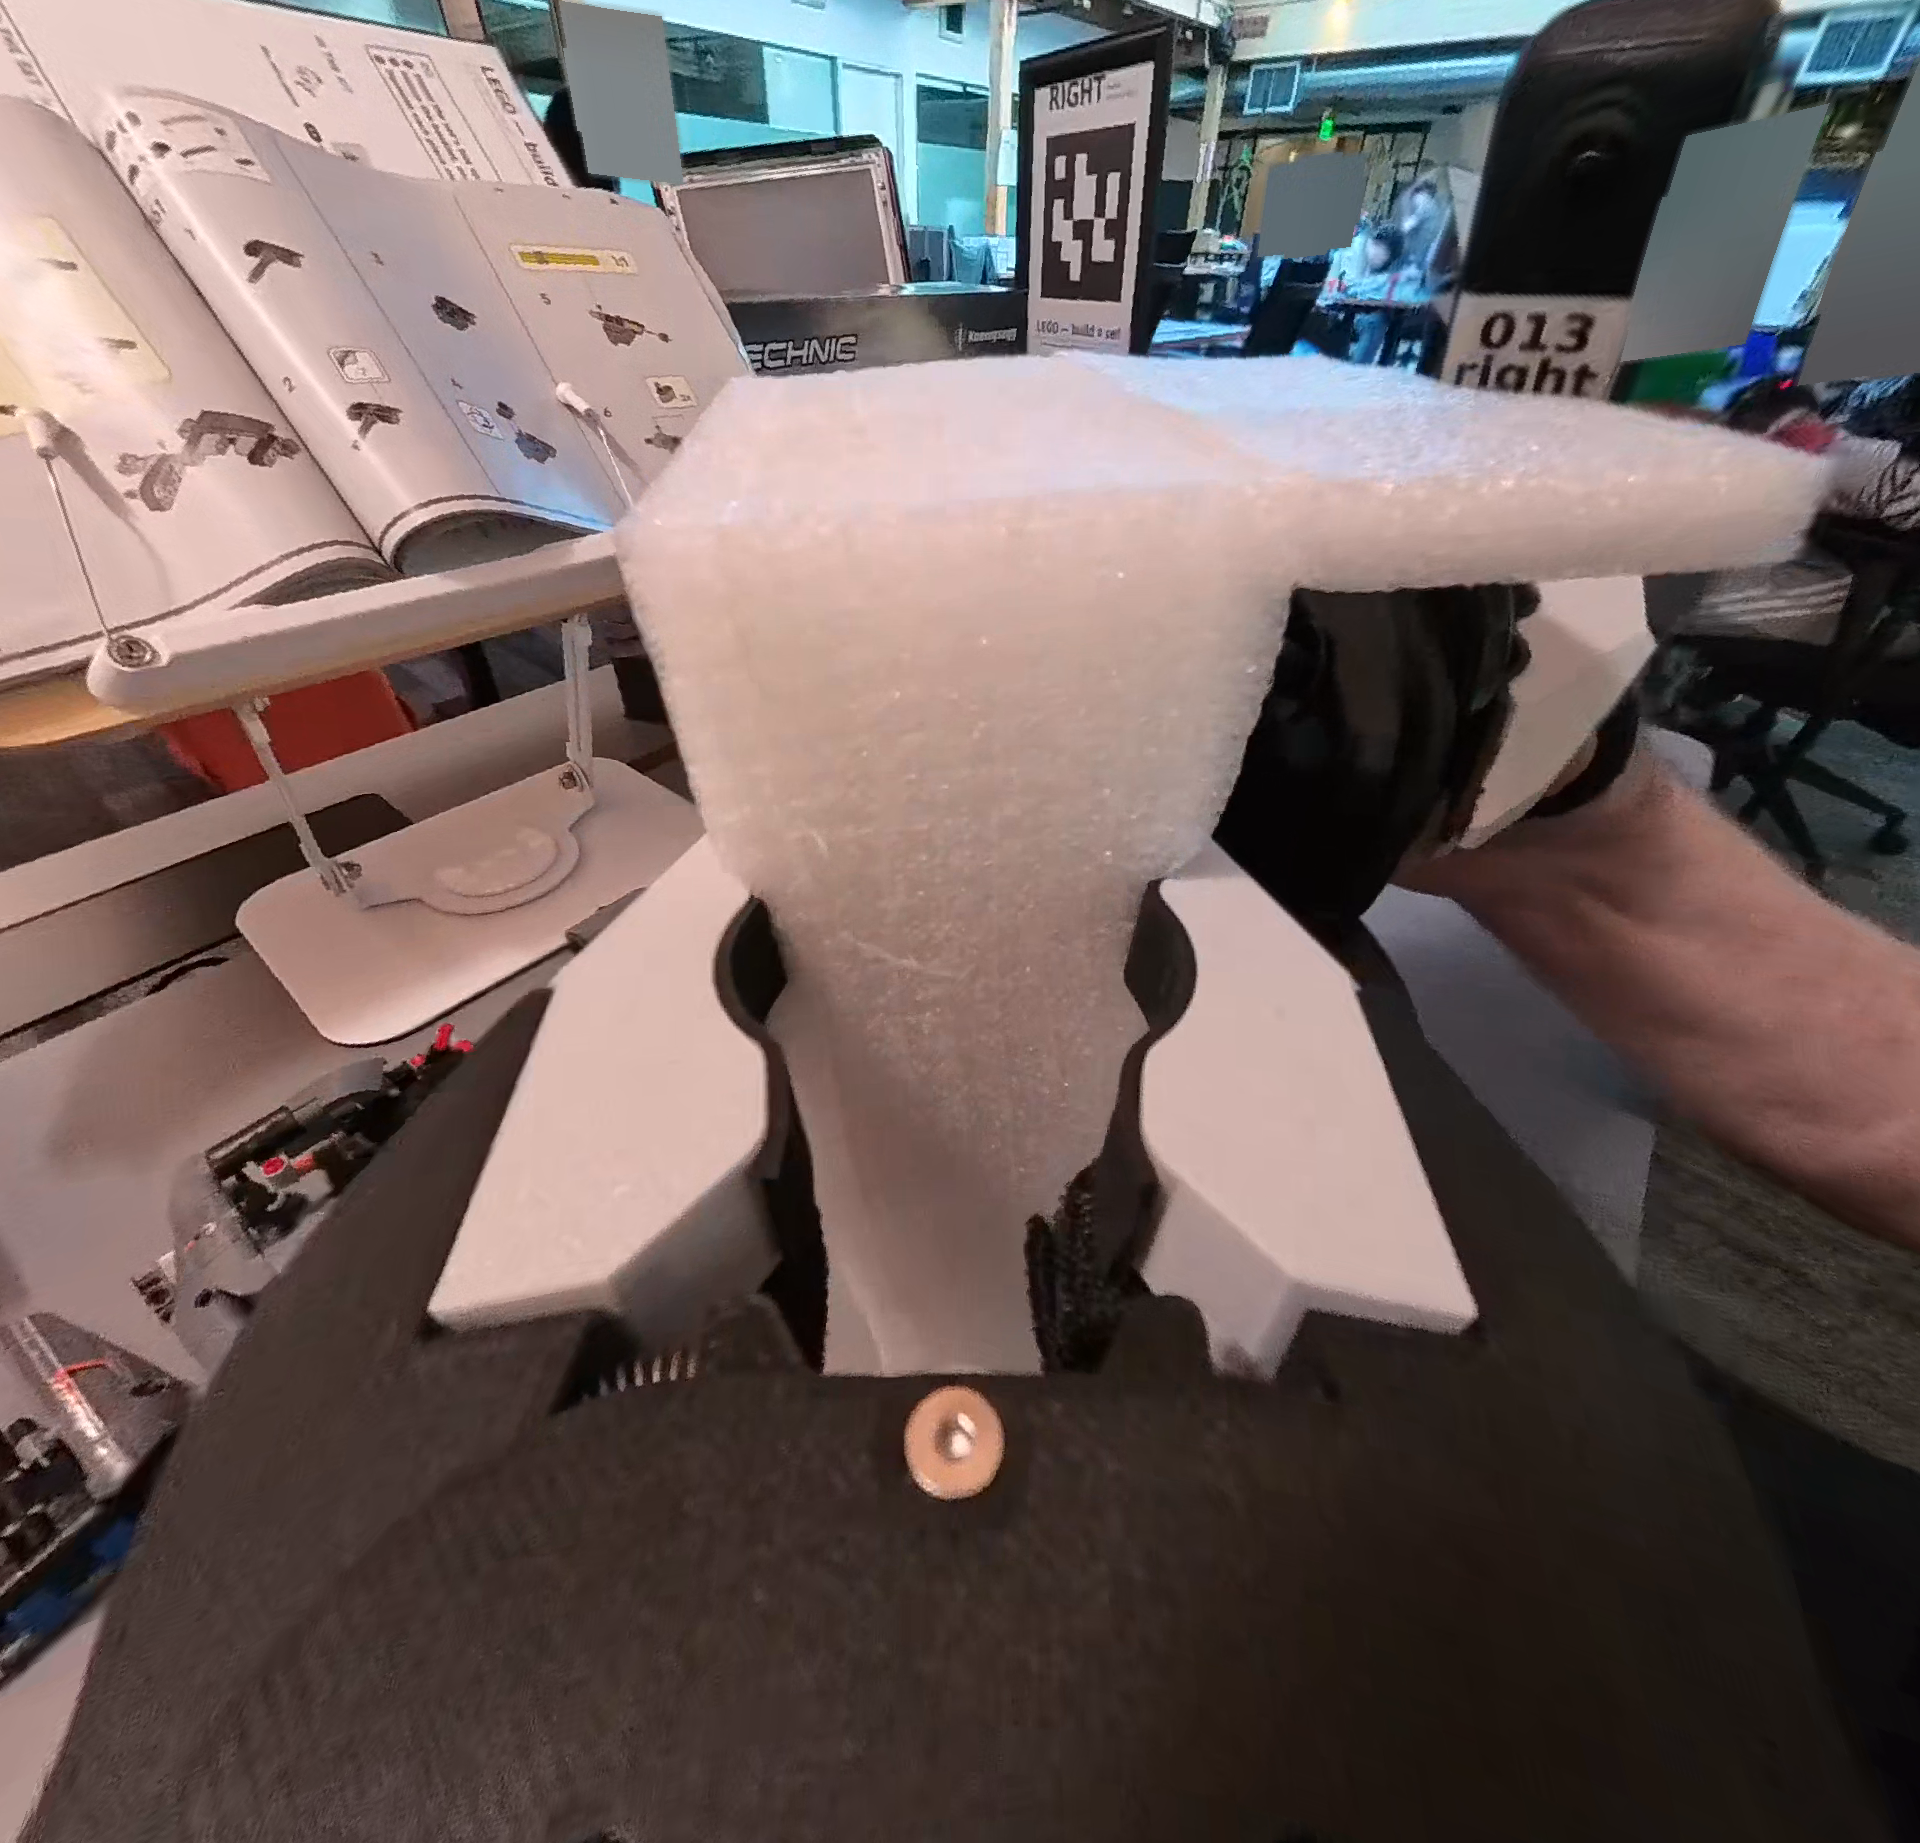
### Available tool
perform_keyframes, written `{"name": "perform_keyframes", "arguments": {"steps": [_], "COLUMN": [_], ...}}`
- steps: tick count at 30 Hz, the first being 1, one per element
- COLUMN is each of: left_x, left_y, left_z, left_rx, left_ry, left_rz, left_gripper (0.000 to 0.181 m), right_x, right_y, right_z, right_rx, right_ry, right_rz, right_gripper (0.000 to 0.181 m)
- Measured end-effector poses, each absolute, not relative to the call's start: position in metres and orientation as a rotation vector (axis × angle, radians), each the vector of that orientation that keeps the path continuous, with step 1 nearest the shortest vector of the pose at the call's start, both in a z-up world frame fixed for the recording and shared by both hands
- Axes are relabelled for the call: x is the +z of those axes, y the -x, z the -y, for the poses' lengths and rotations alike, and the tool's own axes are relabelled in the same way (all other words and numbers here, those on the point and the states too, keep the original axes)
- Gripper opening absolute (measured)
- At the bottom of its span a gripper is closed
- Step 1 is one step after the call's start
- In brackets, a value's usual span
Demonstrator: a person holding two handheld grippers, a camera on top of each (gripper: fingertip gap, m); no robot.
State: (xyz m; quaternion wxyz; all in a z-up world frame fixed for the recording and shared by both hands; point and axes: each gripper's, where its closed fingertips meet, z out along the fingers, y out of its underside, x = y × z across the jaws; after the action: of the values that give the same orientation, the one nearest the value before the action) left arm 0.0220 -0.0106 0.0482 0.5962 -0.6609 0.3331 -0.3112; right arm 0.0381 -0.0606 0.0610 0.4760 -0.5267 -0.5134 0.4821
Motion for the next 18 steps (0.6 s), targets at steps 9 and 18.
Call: {"name": "perform_keyframes", "arguments": {"steps": [9, 18], "left_x": [0.049, 0.049], "left_y": [-0.026, -0.029], "left_z": [0.011, 0.007], "left_rx": [-0.796, -0.902], "left_ry": [1.5, 1.476], "left_rz": [-0.899, -0.98], "left_gripper": [0.062, 0.059], "right_x": [0.058, 0.053], "right_y": [-0.051, -0.05], "right_z": [0.066, 0.077], "right_rx": [1.267, 1.397], "right_ry": [1.232, 1.156], "right_rz": [1.297, 1.334], "right_gripper": [0.05, 0.024]}}
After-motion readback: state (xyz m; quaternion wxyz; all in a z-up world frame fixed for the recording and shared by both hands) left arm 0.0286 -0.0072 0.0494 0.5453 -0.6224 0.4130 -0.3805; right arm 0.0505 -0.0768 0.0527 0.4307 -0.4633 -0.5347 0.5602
